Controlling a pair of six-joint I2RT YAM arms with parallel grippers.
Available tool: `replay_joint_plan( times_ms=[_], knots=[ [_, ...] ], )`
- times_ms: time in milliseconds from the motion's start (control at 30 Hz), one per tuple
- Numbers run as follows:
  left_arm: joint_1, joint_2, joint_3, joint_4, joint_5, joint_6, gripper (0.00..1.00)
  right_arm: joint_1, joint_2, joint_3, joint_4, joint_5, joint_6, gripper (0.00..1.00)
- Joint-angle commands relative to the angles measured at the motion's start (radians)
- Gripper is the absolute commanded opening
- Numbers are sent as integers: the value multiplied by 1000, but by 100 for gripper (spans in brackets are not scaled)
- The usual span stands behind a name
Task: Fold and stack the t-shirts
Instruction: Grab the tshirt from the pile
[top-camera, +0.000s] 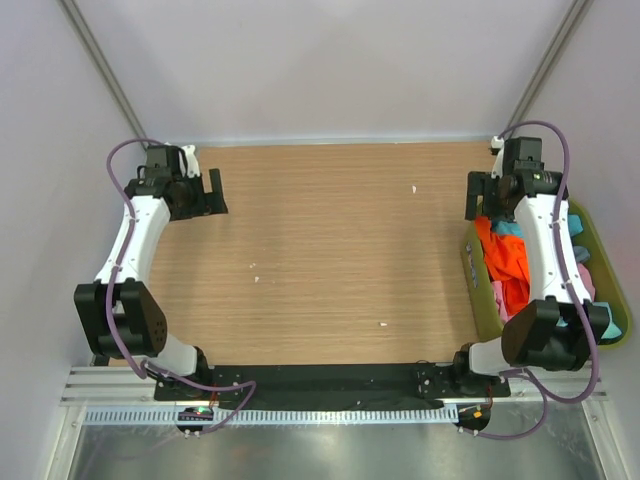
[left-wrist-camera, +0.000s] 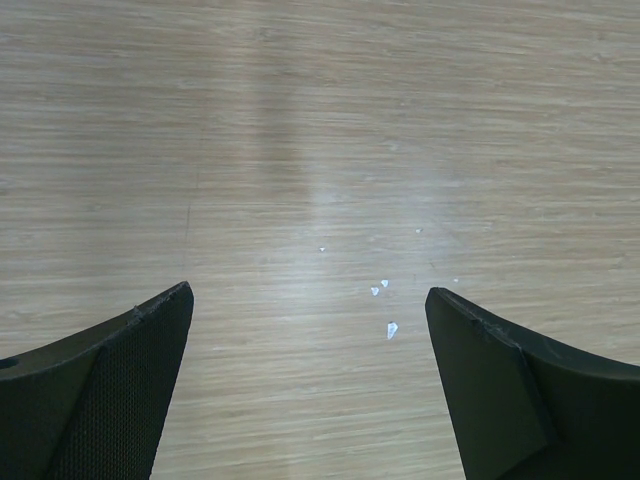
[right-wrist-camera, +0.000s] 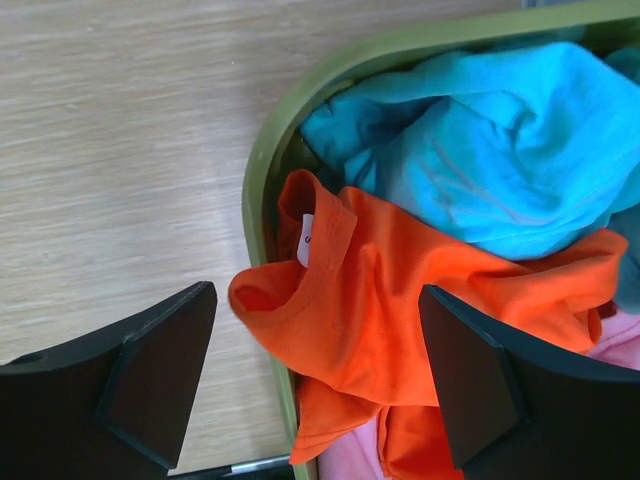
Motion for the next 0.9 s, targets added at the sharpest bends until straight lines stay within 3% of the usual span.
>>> replay_joint_plan(
  times_ms=[0, 267, 367, 400, 500, 733, 867],
  knots=[
    [0, 0, 11, 25, 60, -30, 100, -14, 32, 5, 2, -11, -14, 88],
    [2, 28, 5, 31, 77, -46, 100, -22, 55, 18, 11, -45, -12, 67],
    [0, 31, 0, 35, 65, -43, 99, -24, 45, 15, 5, -54, -14, 41],
    [0, 34, -1, 38, 63, -40, 100, -22, 40, 15, 6, -54, -14, 25],
    [0, 43, 5, 40, 37, -37, 100, -22, 25, 34, 5, -48, -12, 1],
    [0, 73, 87, 63, -130, 8, 100, -22, -20, 247, 89, -29, -93, 1],
    [2, 99, 143, 68, -245, -11, 99, -20, -20, 404, 242, -49, -178, 1]
  ],
)
